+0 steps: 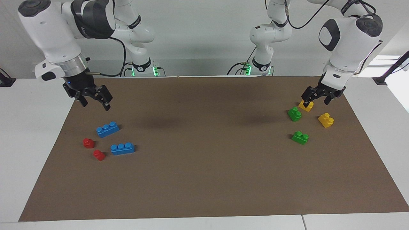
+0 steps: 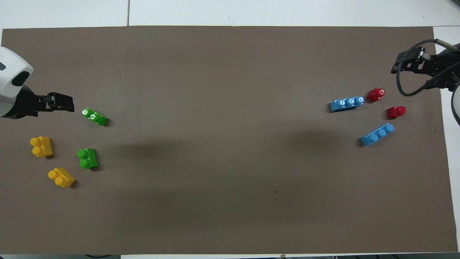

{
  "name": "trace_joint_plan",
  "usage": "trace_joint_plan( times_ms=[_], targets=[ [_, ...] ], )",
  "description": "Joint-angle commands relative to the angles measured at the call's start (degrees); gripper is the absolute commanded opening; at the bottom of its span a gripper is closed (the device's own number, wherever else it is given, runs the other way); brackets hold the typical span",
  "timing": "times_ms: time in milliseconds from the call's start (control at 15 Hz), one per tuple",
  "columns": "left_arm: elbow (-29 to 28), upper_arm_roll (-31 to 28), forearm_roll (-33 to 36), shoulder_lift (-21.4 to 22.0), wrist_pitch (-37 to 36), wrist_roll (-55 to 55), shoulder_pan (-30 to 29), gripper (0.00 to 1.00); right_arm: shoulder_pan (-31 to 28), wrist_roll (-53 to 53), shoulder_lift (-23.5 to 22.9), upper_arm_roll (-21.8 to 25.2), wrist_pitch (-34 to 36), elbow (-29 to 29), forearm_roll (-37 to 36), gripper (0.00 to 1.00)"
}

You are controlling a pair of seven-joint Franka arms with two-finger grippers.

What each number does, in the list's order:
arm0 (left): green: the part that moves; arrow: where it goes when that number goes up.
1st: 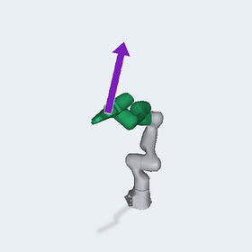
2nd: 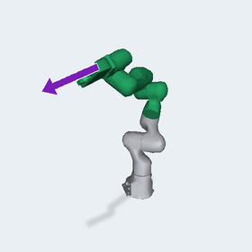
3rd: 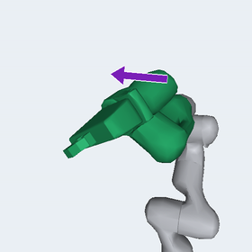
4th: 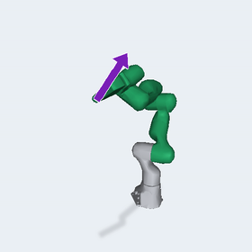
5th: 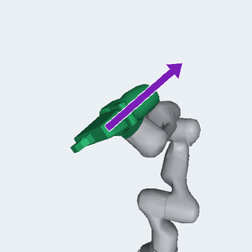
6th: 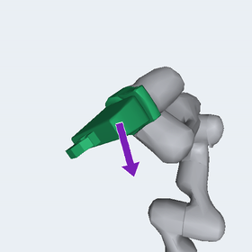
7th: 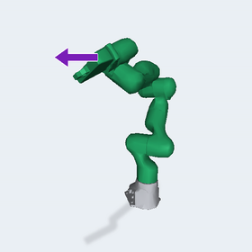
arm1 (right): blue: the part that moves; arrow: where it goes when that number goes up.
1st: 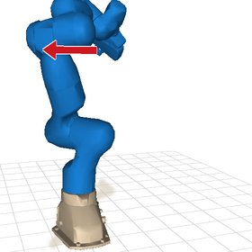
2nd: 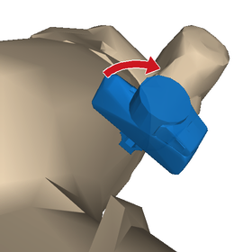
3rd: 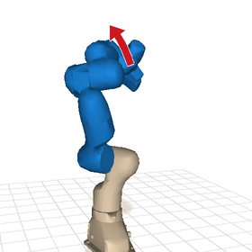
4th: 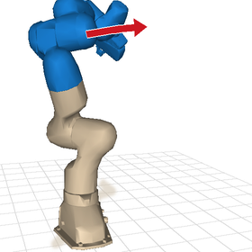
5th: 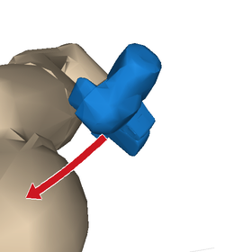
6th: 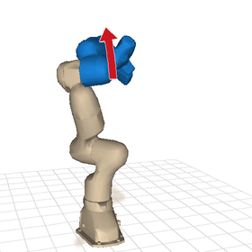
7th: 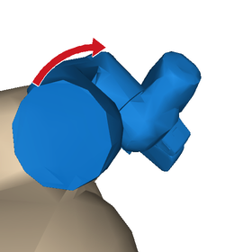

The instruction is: Remove green block with left arm and hold with right

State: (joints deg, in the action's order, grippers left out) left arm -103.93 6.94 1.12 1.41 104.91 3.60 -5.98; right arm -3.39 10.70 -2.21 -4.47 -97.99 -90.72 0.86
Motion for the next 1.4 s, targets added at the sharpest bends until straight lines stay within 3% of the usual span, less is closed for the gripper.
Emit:
trace_joint_plan(
  times_ms=[0,667,867,1333],
  targets=[
    [-0.92,-0.52,0.82,1.67,-1.38,-0.7,0.62,1.0,1.53,-3.93,5.7,-0.45,3.41,-5.23,-0.68,1.0],
    [0.22,-1.13,-0.58,2.63,-5.42,0.18,2.72,1.0,0.92,-11.23,5.82,-0.18,4.91,-3.06,-1.29,1.0],
    [2.41,-4.03,-1.03,2.46,-7.26,0.96,6.41,1.0,0.75,-13.76,5.9,-0.1,5.36,-3.06,-2.26,1.0],
    [2.86,-4.04,-2.79,2.63,-7.79,1.23,5.89,1.0,0.84,-14.3,5.9,-0.1,5.36,-3.15,-2.44,1.0]
  ],
)
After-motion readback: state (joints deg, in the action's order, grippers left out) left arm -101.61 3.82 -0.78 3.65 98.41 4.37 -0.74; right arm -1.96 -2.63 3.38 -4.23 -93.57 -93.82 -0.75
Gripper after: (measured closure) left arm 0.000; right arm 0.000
